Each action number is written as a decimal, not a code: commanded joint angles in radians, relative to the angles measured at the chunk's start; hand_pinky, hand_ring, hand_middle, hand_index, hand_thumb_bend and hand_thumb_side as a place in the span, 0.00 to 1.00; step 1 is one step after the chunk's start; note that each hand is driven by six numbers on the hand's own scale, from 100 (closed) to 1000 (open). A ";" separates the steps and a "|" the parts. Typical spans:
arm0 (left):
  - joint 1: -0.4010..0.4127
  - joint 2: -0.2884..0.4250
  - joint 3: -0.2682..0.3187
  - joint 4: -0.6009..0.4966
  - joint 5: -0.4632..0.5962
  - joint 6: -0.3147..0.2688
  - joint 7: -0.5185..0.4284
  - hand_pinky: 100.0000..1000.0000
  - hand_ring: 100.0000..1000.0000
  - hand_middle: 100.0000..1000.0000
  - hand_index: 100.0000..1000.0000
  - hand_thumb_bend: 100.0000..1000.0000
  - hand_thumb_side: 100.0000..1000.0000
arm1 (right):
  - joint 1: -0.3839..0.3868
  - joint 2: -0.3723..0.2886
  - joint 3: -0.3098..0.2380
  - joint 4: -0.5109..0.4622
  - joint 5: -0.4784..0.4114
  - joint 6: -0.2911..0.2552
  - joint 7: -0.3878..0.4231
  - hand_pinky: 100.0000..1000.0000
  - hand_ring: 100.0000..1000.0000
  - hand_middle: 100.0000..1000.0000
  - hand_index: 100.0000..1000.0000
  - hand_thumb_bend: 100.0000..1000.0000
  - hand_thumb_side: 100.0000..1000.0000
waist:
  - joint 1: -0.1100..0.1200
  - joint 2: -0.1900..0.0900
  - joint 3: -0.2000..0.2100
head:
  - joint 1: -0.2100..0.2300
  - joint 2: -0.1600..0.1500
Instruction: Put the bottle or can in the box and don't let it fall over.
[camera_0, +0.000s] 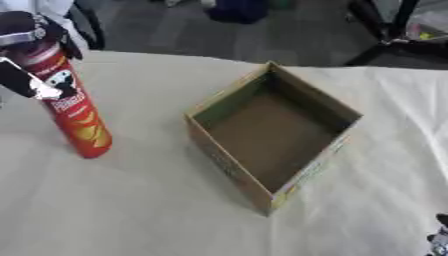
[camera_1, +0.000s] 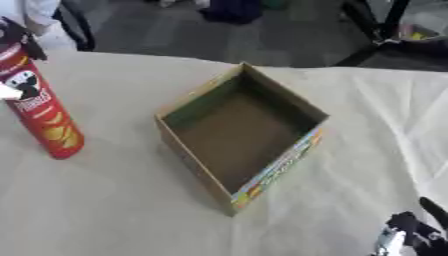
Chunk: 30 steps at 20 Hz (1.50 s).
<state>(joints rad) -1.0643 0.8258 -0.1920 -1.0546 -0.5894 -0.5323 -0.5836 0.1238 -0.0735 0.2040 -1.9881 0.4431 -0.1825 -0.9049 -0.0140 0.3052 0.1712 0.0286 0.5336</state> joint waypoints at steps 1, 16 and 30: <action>0.016 0.000 -0.018 0.023 -0.012 -0.298 -0.323 0.33 0.59 0.53 0.61 0.28 0.21 | -0.003 -0.001 -0.003 -0.012 -0.006 -0.007 -0.002 0.30 0.52 0.71 0.95 0.00 0.60 | -0.003 0.000 -0.001 | 0.000 -0.005; 0.009 0.003 -0.007 -0.053 0.088 -0.265 -0.323 0.21 0.47 0.20 0.31 0.40 0.22 | -0.004 -0.004 -0.006 -0.012 -0.014 -0.014 -0.002 0.30 0.52 0.71 0.95 0.00 0.60 | -0.001 -0.001 0.001 | -0.003 -0.005; 0.007 0.002 -0.010 -0.092 0.126 -0.287 -0.323 0.13 0.42 0.02 0.14 0.37 0.17 | -0.001 -0.012 -0.011 -0.012 -0.021 -0.031 -0.002 0.31 0.52 0.70 0.94 0.00 0.60 | 0.002 -0.009 -0.003 | -0.006 -0.002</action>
<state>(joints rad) -1.0523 0.8202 -0.1993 -1.1359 -0.4733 -0.5135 -0.6024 0.1237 -0.0745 0.1974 -1.9881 0.4258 -0.2053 -0.9036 -0.0152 0.3115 0.1694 0.0239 0.5347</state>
